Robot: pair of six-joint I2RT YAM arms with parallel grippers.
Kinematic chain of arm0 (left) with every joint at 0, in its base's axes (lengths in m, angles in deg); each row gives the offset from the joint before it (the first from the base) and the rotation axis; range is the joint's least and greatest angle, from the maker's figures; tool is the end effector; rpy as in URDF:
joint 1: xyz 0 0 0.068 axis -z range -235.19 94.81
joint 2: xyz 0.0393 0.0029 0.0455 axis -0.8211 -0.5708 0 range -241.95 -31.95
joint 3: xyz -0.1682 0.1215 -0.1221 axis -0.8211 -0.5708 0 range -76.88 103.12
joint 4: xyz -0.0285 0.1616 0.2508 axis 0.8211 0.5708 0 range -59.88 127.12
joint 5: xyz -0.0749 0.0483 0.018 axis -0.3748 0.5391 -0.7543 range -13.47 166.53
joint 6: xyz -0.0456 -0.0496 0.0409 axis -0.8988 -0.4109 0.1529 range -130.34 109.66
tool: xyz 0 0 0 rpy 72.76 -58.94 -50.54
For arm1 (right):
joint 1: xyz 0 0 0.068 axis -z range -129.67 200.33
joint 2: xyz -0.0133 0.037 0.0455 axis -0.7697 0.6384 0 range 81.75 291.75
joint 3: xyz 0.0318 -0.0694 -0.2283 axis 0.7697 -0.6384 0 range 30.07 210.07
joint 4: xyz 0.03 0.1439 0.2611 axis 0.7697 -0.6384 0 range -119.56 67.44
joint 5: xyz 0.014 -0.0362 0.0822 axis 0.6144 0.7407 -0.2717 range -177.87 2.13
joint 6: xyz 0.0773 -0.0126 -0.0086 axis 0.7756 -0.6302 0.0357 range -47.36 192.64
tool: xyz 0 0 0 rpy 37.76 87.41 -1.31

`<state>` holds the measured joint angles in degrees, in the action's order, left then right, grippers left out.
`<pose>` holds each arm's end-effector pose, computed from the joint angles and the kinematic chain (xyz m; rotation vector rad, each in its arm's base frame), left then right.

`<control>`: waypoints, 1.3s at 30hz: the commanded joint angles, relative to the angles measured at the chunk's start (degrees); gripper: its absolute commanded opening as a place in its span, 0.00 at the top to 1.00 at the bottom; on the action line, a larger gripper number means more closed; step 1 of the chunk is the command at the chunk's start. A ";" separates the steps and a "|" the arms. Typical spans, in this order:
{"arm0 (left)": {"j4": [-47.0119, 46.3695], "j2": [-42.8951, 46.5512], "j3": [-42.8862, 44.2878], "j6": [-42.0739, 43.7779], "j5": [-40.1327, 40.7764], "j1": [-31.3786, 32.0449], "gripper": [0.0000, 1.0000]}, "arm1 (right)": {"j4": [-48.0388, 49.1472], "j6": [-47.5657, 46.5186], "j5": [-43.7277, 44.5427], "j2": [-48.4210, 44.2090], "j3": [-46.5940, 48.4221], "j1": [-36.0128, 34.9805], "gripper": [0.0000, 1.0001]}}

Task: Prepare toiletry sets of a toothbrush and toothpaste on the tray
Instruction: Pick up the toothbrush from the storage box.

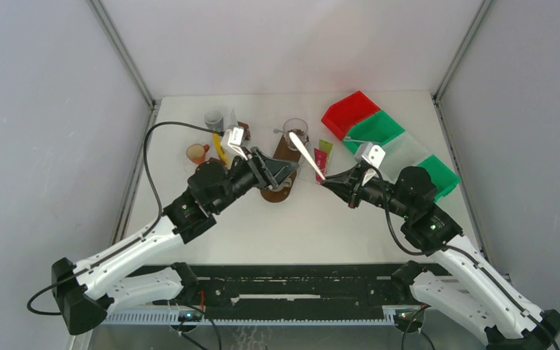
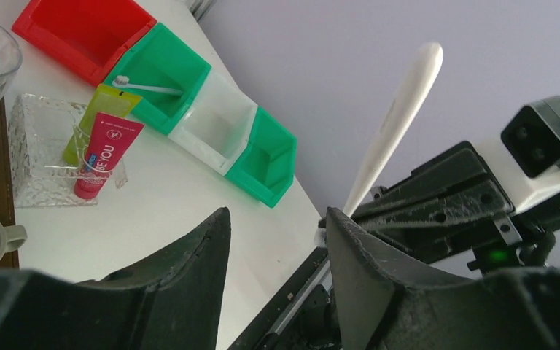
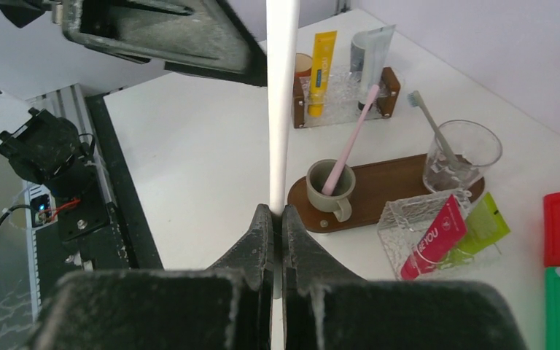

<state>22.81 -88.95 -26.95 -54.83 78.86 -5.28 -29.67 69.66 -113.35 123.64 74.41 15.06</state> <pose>0.2125 -0.2480 0.3321 0.0463 1.7117 -1.2382 0.1999 0.1769 0.3287 -0.8756 1.4635 0.7904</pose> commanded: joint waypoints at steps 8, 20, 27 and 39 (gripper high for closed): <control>-8.89 4.41 -3.40 2.64 -7.74 0.19 0.34 | 0.97 -0.56 -2.82 1.69 0.18 0.07 1.00; -11.14 -1.04 -1.05 -0.92 -8.07 0.19 0.56 | -0.82 -7.25 -1.80 3.22 0.70 -6.37 1.00; -13.65 0.16 -3.90 -2.27 -7.15 0.19 1.00 | -0.85 -6.73 0.68 2.94 0.59 -6.88 0.91; -40.55 7.66 -21.68 13.05 -2.31 0.19 1.00 | 12.19 7.49 -5.29 -4.80 -5.45 -1.67 0.22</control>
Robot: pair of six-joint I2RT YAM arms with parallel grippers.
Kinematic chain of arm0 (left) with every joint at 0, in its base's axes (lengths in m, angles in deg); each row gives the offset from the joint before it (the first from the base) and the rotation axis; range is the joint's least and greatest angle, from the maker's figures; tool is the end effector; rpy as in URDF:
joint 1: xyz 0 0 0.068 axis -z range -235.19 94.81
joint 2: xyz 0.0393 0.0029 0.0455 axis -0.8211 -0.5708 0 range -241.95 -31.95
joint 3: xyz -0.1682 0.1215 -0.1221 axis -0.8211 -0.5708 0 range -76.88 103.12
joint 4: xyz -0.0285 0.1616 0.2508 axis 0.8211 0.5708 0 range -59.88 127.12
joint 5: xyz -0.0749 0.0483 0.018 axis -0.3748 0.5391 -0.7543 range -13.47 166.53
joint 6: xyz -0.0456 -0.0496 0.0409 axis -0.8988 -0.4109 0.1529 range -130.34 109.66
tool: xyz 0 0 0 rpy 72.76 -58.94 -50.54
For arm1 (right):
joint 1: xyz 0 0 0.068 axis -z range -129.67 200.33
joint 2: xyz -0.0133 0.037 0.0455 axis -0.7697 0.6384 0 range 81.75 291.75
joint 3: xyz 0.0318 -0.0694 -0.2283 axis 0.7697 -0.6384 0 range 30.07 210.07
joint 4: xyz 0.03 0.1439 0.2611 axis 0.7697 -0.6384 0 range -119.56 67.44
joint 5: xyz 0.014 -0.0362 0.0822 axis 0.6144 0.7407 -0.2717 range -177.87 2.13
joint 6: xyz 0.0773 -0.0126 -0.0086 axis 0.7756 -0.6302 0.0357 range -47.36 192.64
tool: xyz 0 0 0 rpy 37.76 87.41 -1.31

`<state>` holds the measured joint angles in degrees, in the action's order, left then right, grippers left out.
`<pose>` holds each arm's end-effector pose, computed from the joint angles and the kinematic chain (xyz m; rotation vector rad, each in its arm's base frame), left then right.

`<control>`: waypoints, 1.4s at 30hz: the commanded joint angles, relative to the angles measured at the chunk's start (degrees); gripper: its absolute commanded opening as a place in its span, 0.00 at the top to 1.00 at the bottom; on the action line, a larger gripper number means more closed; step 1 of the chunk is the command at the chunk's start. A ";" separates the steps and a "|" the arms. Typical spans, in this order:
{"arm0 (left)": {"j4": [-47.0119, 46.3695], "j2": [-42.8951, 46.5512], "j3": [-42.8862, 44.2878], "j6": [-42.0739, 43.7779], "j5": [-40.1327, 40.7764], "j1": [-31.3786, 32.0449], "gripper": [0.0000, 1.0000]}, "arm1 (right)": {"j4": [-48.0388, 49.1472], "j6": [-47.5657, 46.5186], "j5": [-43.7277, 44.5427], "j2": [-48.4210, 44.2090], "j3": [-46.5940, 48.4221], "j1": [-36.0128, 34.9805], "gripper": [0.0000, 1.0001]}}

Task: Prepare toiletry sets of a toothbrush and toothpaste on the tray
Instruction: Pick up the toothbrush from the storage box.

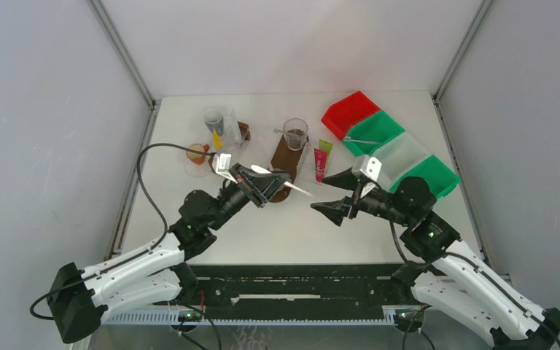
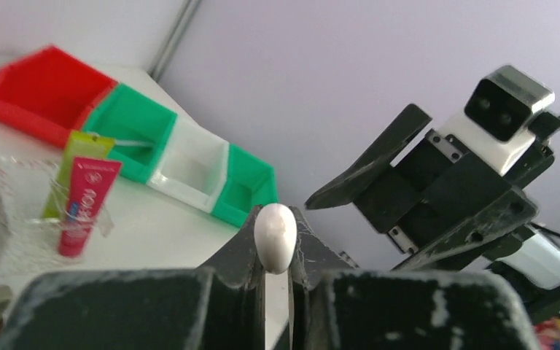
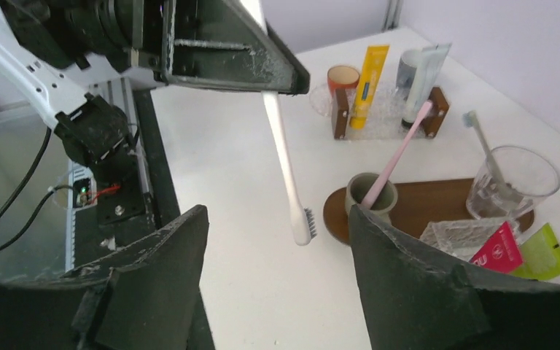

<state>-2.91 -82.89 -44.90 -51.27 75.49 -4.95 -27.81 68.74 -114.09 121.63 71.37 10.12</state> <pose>0.1919 -0.2325 0.2912 0.1354 1.4511 -1.3437 0.1802 0.1913 0.3195 -0.9597 1.4049 0.8522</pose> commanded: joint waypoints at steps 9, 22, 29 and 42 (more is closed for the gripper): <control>-34.48 0.75 -11.68 33.24 0.14 1.28 1.00 | 36.27 37.59 -13.61 -1.09 -11.22 8.74 0.07; -32.89 1.64 -14.51 67.76 -12.52 4.16 1.00 | 68.29 94.00 2.34 16.37 -22.98 7.86 0.22; -24.06 4.14 -13.50 76.40 -16.66 6.21 1.00 | 69.12 105.67 8.77 21.87 -23.25 1.23 0.26; -8.49 4.70 -9.85 89.11 -15.64 11.93 1.00 | 86.47 117.75 6.44 39.48 -19.18 -5.36 0.44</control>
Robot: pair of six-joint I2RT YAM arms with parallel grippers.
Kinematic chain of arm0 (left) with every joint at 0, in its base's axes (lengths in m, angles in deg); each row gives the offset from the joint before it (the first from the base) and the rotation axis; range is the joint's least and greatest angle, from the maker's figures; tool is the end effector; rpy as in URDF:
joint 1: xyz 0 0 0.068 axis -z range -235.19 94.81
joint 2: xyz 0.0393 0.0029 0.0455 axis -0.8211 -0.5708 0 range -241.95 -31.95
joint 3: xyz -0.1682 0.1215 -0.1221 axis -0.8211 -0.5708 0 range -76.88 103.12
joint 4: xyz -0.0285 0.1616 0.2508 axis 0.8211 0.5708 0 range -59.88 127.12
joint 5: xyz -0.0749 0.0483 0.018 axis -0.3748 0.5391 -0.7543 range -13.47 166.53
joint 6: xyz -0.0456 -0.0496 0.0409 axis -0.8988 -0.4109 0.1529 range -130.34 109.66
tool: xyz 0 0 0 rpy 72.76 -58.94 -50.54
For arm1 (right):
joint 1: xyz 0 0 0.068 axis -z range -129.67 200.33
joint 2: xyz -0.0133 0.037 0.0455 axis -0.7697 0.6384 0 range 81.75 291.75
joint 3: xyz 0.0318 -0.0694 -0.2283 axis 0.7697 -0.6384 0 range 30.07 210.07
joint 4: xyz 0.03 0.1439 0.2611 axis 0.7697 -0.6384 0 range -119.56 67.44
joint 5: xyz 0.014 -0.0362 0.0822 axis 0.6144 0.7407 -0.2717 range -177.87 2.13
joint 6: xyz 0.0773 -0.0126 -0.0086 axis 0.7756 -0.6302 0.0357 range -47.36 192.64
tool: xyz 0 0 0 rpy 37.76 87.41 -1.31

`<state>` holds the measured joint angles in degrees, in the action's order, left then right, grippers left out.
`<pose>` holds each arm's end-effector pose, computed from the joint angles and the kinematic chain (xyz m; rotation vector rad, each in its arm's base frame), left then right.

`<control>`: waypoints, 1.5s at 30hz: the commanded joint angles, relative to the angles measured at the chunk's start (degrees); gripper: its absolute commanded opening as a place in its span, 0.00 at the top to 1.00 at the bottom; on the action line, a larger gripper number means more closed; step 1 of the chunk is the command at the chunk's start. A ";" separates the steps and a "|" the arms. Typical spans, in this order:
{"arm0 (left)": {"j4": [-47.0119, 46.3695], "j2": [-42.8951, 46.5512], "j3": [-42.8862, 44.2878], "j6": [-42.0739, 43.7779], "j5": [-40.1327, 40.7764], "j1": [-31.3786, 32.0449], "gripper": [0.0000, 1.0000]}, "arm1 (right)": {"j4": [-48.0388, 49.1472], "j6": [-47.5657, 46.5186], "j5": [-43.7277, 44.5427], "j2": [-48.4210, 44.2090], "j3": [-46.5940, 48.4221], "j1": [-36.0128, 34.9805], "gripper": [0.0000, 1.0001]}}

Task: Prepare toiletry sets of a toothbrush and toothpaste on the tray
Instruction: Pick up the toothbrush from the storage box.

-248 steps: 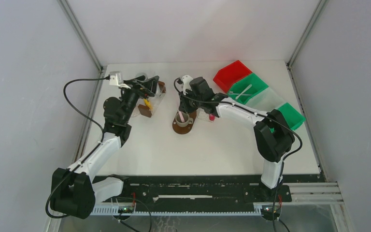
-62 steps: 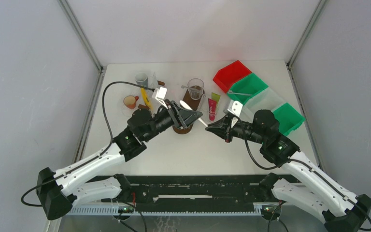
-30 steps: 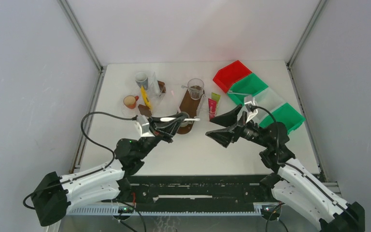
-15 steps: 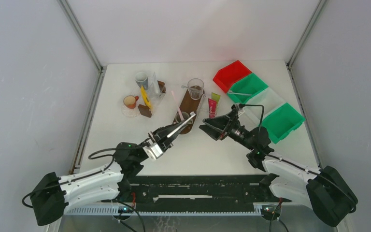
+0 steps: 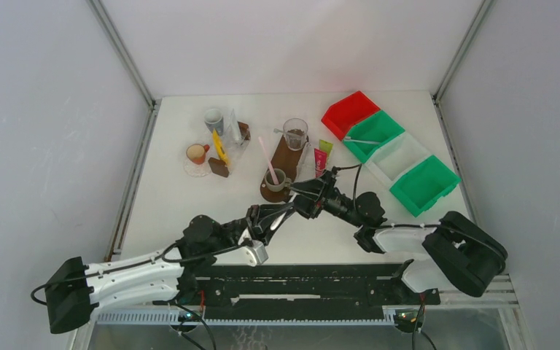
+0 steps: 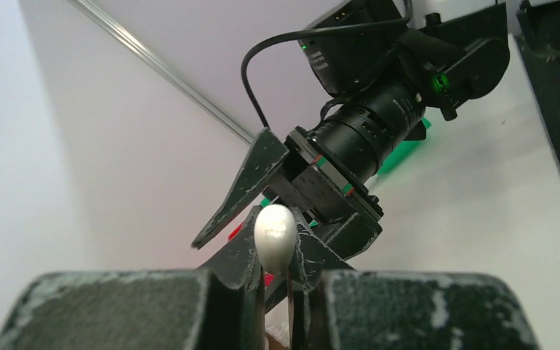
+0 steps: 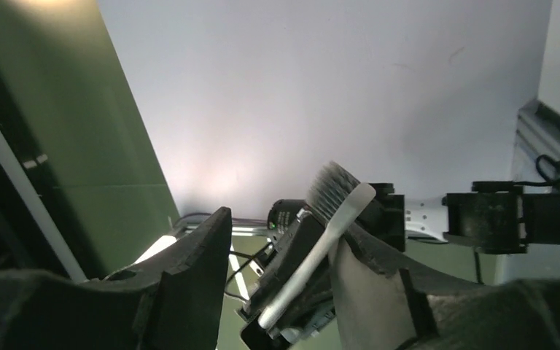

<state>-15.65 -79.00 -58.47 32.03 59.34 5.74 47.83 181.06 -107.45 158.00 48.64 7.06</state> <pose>0.1160 -0.2496 0.2391 1.1604 0.5854 -0.4682 0.2049 0.2239 0.1588 0.6545 1.7596 2.3024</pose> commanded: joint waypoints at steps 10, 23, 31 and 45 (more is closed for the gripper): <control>9.93 2.10 3.38 11.22 5.96 3.28 1.00 | 14.44 7.60 1.00 7.14 4.39 -4.75 0.69; 16.26 2.25 4.28 19.33 13.22 3.94 1.00 | 14.71 7.51 1.29 7.78 4.44 -5.16 0.61; 17.28 1.83 4.53 20.02 13.33 4.29 0.99 | 15.26 7.07 1.29 8.51 4.44 -5.25 0.91; 17.68 7.14 1.30 -3.15 9.85 4.99 0.00 | 15.40 -1.15 -2.35 5.74 3.38 1.07 1.00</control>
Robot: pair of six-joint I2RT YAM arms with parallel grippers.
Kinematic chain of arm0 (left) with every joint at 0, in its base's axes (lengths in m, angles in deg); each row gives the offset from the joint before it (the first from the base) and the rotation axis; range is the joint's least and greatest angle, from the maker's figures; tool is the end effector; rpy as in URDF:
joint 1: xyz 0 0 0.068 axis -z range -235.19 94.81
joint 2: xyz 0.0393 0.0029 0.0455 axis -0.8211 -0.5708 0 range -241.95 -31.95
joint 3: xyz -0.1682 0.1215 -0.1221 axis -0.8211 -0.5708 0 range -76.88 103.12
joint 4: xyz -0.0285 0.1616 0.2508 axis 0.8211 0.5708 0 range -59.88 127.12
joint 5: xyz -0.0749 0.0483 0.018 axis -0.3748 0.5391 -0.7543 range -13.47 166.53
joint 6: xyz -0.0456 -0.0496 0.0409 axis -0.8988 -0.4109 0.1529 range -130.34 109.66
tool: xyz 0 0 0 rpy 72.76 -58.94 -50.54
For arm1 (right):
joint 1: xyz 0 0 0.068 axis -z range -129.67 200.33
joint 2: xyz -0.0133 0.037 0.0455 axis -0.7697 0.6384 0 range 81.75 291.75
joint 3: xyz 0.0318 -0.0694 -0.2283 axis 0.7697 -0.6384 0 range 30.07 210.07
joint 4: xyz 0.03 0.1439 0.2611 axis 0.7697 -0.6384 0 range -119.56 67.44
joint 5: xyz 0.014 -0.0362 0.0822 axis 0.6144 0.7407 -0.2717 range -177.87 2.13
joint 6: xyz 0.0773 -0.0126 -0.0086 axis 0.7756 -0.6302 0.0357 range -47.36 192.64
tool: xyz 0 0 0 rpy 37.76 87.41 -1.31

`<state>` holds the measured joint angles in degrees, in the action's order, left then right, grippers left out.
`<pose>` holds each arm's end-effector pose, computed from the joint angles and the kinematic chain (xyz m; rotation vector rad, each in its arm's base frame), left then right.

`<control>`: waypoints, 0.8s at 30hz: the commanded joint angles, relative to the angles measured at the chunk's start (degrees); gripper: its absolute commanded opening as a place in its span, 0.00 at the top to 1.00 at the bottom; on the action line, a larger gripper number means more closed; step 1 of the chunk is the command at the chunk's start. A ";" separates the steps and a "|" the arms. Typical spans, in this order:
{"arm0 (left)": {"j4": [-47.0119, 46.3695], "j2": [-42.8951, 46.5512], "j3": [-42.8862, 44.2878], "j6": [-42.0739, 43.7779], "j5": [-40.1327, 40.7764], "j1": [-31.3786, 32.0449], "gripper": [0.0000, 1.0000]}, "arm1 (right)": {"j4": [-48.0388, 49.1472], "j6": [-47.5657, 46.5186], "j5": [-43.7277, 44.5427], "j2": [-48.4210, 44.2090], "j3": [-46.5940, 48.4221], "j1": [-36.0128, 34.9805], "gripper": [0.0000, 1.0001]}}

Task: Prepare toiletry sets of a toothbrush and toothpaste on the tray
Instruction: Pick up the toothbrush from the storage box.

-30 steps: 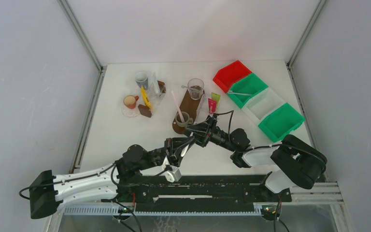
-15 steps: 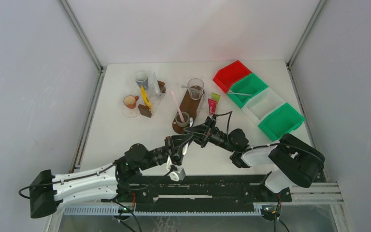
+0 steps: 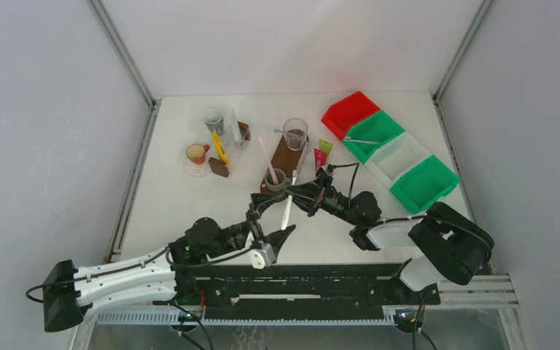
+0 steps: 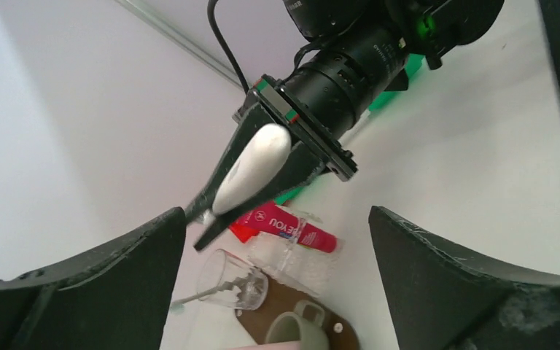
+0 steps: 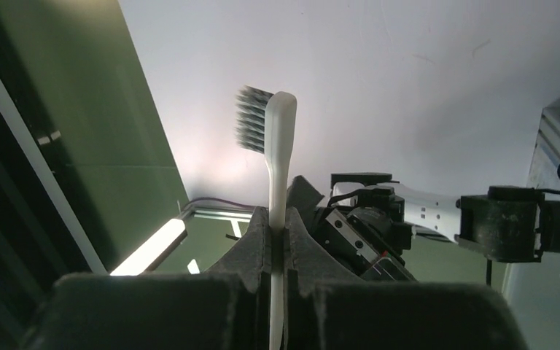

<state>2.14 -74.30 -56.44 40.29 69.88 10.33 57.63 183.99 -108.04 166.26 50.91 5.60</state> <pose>0.1078 -0.2554 0.2331 1.2973 0.6962 -0.2964 0.2039 0.2347 0.1530 0.6239 1.7222 2.4004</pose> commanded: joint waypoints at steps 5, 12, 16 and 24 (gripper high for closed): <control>0.15 8.51 -2.12 -24.14 1.22 0.67 0.00 | 5.52 -9.94 -6.53 -3.48 0.75 7.55 1.00; 10.18 15.99 3.20 -46.81 13.06 0.58 0.00 | 0.21 -31.83 -16.30 -9.38 0.51 14.68 1.00; 15.22 14.49 8.00 -56.24 14.96 -0.92 0.00 | -16.89 -54.24 -18.06 -19.88 0.92 14.90 1.00; 4.40 4.31 13.06 -84.48 -7.74 -17.43 0.06 | -47.00 -86.24 -17.01 -40.41 1.97 12.95 1.00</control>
<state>15.10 -65.86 -46.67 -26.17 74.14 -1.96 26.11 117.76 -123.91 131.14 51.09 19.08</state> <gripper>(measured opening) 0.959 0.037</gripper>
